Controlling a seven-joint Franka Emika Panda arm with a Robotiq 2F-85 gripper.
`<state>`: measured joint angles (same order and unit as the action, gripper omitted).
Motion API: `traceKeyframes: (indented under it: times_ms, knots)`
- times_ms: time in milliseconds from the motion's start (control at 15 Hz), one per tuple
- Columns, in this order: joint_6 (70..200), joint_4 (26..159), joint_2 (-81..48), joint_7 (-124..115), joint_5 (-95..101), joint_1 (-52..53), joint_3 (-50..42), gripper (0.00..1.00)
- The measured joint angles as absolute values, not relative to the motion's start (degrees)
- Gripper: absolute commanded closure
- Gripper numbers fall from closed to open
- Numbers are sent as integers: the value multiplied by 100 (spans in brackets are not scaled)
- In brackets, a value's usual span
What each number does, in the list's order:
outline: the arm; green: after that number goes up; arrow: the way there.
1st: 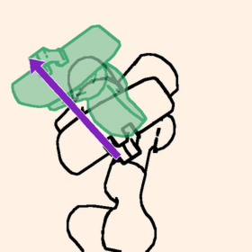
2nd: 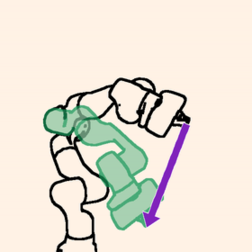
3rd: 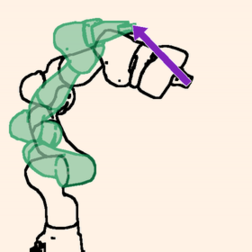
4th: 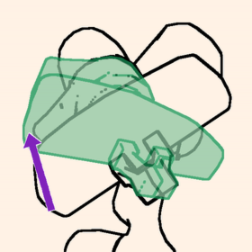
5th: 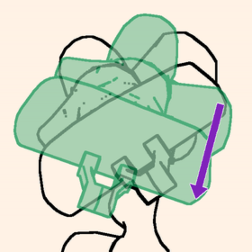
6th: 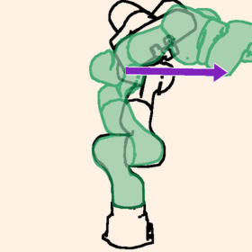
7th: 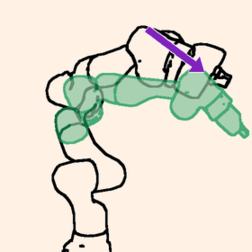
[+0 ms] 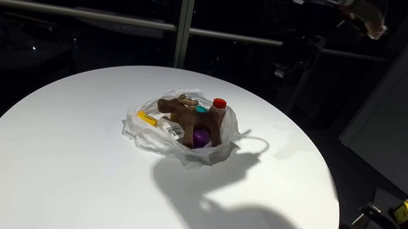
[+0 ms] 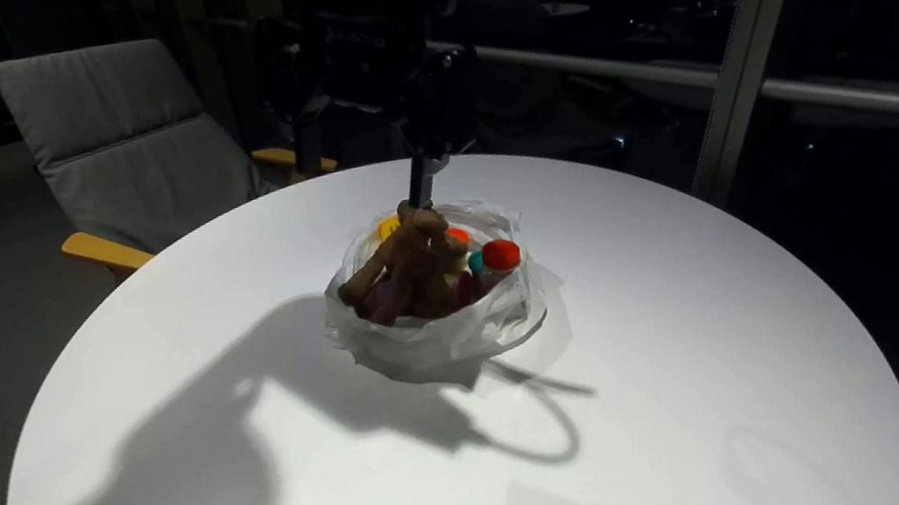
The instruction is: Pick up all the objects from the plastic bag and put them on the table.
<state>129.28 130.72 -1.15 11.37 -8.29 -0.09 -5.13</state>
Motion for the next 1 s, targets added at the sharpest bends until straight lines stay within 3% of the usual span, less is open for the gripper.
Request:
traceKeyframes:
  times_ms: [400, 1000]
  knots:
    - [14277, 11726, -1940, 452, -465, 185, -53, 0]
    - [14269, 9789, -3844, 355, -252, 260, 106, 0]
